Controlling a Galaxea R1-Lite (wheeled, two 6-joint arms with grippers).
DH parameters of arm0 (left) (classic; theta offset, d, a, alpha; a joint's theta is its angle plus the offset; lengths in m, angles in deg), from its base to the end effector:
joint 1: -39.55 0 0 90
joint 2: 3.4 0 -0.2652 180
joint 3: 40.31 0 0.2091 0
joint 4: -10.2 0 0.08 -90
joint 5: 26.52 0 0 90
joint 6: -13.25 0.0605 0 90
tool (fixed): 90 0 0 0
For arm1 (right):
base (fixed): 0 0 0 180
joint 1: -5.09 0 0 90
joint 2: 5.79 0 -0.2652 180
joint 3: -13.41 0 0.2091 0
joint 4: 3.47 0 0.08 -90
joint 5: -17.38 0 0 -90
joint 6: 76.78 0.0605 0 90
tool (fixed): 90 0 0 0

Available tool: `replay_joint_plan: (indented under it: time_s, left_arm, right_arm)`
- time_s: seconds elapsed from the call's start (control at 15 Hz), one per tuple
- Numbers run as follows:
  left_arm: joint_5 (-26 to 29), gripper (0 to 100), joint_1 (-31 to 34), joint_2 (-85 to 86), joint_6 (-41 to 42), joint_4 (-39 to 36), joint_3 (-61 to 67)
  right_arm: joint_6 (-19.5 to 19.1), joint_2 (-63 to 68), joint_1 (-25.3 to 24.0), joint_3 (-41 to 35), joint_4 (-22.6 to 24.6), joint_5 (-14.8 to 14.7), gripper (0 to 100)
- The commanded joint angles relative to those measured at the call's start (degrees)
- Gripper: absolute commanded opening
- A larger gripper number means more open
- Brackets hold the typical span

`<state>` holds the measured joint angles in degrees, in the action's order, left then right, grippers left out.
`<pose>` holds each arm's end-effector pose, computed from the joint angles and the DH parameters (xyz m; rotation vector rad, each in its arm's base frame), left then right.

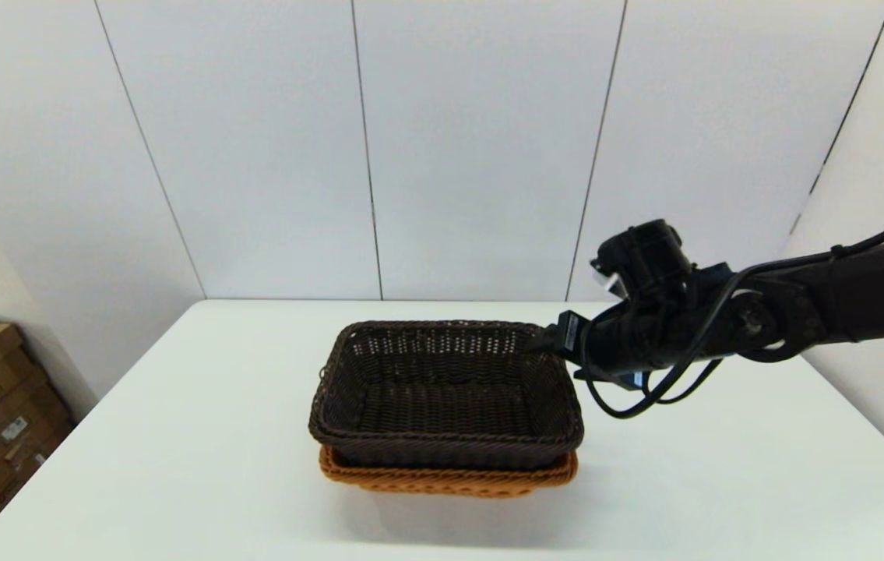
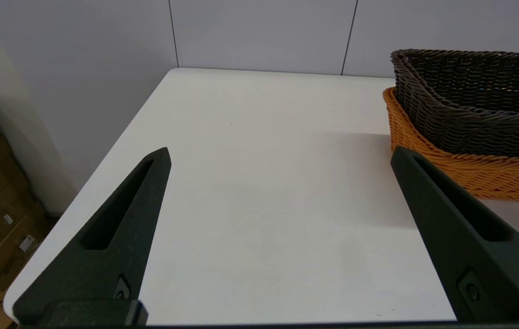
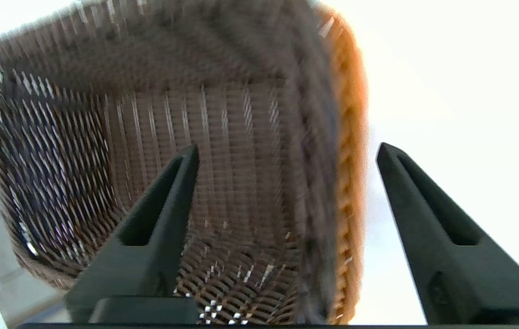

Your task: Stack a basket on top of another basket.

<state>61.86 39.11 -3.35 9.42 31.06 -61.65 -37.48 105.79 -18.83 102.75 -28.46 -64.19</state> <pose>0.0700 0.0012 0.0773 -0.0670 -0.0099 0.0203 0.3493 0.1646 0.0648 0.5168 0.9693 0.2254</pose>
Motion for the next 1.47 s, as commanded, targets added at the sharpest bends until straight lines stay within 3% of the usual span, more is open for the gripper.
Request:
replay_joint_plan:
  time_s: [0.07,0.2,0.4,0.6,0.93,1.13,1.33,1.47]
  left_arm:
    - [0.0,100,0.0,0.0,0.0,0.0,0.0]
    - [0.0,100,0.0,0.0,0.0,0.0,0.0]
    - [0.0,100,0.0,0.0,0.0,0.0,0.0]
    - [0.0,100,0.0,0.0,0.0,0.0,0.0]
    - [0.0,100,0.0,0.0,0.0,0.0,0.0]
    - [0.0,100,0.0,0.0,0.0,0.0,0.0]
    - [0.0,100,0.0,0.0,0.0,0.0,0.0]
    - [0.0,100,0.0,0.0,0.0,0.0,0.0]
  right_arm:
    - [-3.3,-8.3,2.6,0.4,-2.2,-0.9,100]
    - [-6.7,-16.5,1.3,-1.3,-6.8,-6.3,100]
    - [-10.4,-29.6,-2.2,-10.3,-8.0,-15.6,100]
    - [-11.9,-46.1,-2.3,-23.6,-8.9,-20.4,100]
    - [-17.8,-69.8,9.5,-31.8,-16.3,-19.9,100]
    - [-17.8,-78.5,17.9,-35.4,-17.1,-18.7,100]
    - [-17.8,-85.8,26.0,-35.8,-18.5,-15.5,100]
    - [-17.9,-90.3,27.8,-36.4,-20.3,-14.9,100]
